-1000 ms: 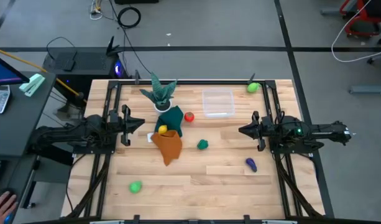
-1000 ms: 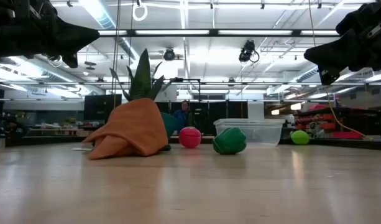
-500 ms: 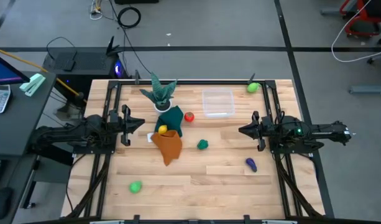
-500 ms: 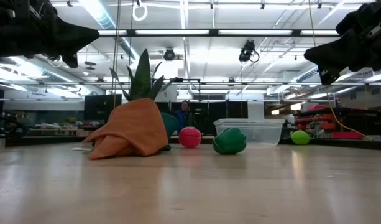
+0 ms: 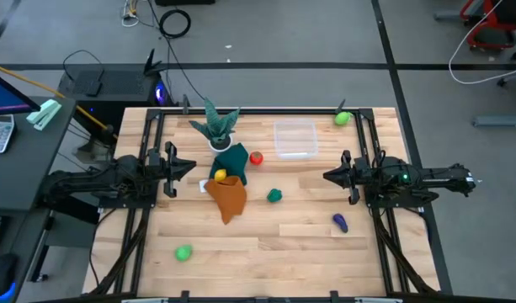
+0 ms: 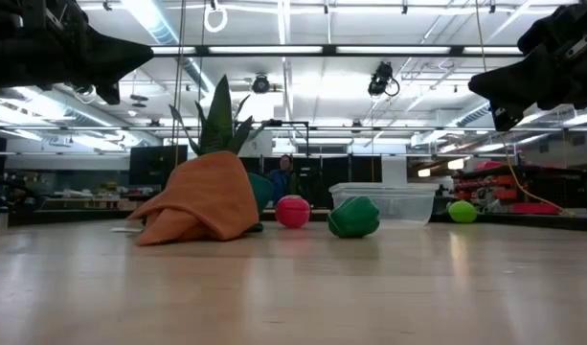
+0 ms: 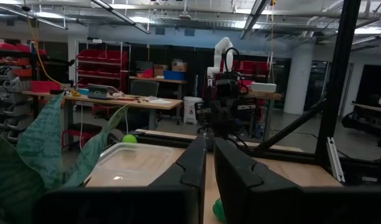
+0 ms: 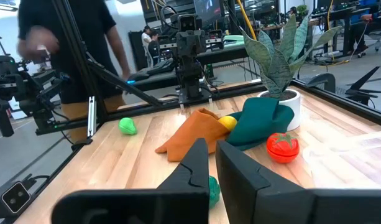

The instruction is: Pick and placing Produce into tupperware

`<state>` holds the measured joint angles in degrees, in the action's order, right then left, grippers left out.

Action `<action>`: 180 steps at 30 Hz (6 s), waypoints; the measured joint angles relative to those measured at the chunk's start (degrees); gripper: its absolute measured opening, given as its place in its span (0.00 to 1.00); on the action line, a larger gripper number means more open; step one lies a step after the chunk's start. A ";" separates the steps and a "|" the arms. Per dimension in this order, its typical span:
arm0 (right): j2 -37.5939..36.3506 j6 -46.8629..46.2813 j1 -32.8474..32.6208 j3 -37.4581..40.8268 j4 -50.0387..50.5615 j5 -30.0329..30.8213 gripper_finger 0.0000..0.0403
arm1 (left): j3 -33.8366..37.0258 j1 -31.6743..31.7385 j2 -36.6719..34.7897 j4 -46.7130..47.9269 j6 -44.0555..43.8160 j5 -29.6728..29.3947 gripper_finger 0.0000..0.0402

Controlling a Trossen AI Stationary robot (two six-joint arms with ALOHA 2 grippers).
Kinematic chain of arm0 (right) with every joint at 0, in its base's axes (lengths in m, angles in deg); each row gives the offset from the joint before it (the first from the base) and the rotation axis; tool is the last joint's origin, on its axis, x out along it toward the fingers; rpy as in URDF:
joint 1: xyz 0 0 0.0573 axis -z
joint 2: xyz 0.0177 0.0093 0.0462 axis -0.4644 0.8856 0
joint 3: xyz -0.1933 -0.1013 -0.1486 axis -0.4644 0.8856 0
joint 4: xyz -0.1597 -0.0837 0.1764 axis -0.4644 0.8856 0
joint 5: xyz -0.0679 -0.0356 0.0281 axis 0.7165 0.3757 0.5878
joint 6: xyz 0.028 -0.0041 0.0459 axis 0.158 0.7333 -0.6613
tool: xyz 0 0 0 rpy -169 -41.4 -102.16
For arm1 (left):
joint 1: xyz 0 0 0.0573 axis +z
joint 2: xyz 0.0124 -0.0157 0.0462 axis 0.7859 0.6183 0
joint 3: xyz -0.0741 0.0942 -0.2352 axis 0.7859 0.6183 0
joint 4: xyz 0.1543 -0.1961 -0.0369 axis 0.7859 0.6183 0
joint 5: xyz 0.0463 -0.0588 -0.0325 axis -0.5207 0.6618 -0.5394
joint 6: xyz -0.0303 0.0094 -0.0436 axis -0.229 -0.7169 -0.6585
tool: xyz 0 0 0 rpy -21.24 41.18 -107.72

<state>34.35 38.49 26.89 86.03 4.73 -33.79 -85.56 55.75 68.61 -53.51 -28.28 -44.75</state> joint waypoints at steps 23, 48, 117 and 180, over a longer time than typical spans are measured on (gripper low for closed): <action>0.02 -0.01 0.00 0.00 0.02 0.00 0.00 | -0.02 -0.02 0.00 0.00 0.02 0.02 0.09; 0.01 -0.02 0.01 -0.01 0.00 0.00 0.00 | -0.02 -0.02 -0.02 0.00 0.00 0.00 0.08; 0.02 -5.92 0.01 0.03 -1.86 0.74 0.00 | -0.02 -0.01 -0.01 -4.27 -1.70 -0.01 0.06; 23.31 -24.83 0.01 -57.28 63.75 22.74 0.07 | -47.22 -10.24 44.06 37.87 -28.95 -0.24 0.02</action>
<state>57.66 13.66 26.91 28.75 68.49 -11.04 -132.77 45.51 112.67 -15.64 -57.22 -44.99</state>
